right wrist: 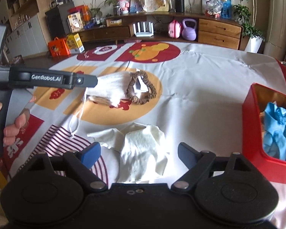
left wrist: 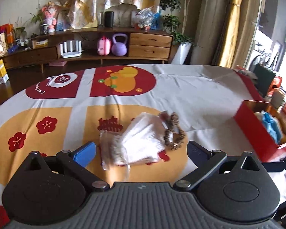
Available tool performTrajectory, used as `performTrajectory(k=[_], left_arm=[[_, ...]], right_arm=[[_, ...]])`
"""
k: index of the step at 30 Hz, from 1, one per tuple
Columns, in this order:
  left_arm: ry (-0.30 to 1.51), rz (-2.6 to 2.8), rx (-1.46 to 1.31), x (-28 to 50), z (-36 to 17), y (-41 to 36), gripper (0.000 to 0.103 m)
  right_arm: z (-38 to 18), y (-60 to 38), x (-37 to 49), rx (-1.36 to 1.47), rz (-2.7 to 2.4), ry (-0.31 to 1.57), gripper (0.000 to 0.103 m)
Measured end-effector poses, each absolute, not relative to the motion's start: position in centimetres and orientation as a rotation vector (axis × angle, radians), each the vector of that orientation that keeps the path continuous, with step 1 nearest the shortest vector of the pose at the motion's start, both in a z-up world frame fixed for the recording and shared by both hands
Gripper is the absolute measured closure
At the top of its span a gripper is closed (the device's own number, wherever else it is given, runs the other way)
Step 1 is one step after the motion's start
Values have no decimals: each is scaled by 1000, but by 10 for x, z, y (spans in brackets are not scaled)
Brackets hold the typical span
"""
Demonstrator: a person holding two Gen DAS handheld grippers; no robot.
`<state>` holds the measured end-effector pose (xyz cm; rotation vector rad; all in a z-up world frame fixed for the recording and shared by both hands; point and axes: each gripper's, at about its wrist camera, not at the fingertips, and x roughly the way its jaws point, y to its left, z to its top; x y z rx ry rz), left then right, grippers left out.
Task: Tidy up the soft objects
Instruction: 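Move the right tool to the white towel while the left tool reaches the tissue pack, then grasp the white towel with the right tool while the left tool grasps the tissue pack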
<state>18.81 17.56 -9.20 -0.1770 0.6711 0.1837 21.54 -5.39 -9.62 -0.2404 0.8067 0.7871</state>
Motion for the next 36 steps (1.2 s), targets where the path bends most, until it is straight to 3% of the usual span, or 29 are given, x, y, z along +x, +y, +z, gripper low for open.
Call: performTrajectory(k=[6, 8, 15, 18, 22, 36], left_arm=[[683, 192, -146, 207, -109, 182, 1], [692, 205, -153, 213, -114, 185, 2], [728, 204, -208, 228, -130, 195, 35], [732, 185, -213, 230, -133, 194, 39], [738, 176, -219, 233, -134, 192, 57], [704, 182, -228, 227, -121, 189, 82]], right_arm=[[-114, -44, 229, -252, 784, 836, 21], [-118, -41, 231, -262, 780, 841, 27], [-128, -33, 236, -282, 784, 846, 33], [-130, -31, 238, -281, 788, 851, 41], [-133, -29, 238, -281, 785, 851, 52], [-125, -40, 234, -244, 770, 819, 92]])
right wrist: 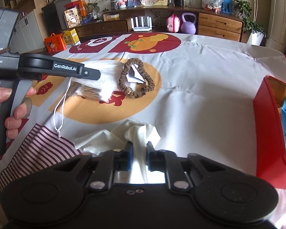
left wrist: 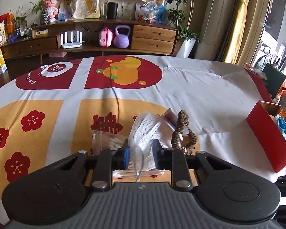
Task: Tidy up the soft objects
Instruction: 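Grasp the white towel with the right tool while the left tool grasps the tissue pack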
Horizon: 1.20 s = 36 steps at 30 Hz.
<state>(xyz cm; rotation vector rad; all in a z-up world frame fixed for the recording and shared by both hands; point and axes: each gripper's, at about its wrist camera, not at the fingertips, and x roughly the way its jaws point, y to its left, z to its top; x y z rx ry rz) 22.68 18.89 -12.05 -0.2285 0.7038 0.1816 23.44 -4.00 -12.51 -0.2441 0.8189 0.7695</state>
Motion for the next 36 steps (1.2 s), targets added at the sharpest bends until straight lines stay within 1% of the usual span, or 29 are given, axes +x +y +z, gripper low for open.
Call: performTrajectory(k=[1, 7, 21, 36], left_arm=[[701, 181, -233, 226, -119, 189, 85], [675, 177, -239, 217, -105, 188, 88], [615, 162, -248, 182, -59, 168, 89], [595, 32, -269, 164, -19, 99, 89]], right_arm=[[-124, -42, 234, -239, 765, 815, 94], [-114, -56, 230, -189, 759, 790, 98], [-74, -96, 212, -74, 767, 742, 98], [-24, -156, 209, 39, 732, 640, 98]])
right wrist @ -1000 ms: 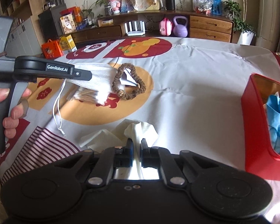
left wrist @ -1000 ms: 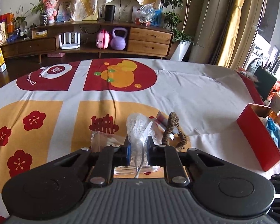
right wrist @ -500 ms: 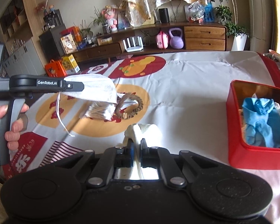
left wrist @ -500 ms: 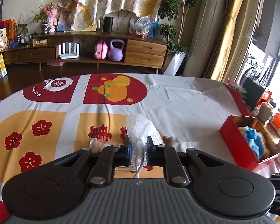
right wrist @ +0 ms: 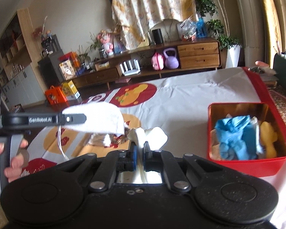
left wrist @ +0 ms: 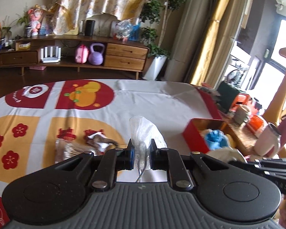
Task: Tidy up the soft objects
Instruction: 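Grasp the white towel with the right tool while the left tool grasps the tissue pack, then carry the towel and tissue pack over the red tin with both tools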
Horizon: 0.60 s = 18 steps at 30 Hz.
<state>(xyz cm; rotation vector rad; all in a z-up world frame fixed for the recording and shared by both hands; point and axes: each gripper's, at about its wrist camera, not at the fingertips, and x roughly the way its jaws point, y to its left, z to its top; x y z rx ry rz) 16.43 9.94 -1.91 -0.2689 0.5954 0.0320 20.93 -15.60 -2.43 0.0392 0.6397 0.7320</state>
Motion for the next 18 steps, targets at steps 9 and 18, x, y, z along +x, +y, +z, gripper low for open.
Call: performTrajectory(k=[9, 18], left_arm=[[585, -54, -251, 169, -4, 49, 89], [584, -117, -226, 187, 4, 1, 89]], right_arm=[[-3, -194, 216, 52, 687, 570, 98], [13, -237, 233, 75, 622, 519, 98]])
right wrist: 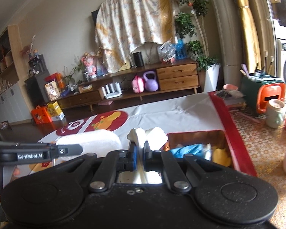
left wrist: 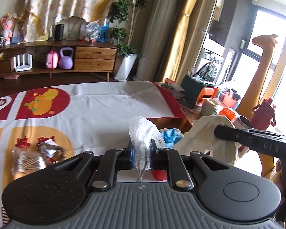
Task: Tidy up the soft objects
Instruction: 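Carry the towel and tissue pack over the red tin with both tools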
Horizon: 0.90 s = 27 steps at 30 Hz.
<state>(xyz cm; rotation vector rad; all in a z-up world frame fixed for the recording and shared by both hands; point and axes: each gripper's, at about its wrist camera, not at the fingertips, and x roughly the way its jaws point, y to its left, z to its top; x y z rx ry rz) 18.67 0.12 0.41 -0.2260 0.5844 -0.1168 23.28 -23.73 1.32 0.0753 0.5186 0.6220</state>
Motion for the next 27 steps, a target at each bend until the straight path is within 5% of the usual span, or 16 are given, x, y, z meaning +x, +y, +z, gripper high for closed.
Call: performTrajectory(k=[27], left_arm=[[668, -157, -145, 301, -28, -102, 89]], right_arm=[[-25, -306, 324, 104, 448, 593, 97]])
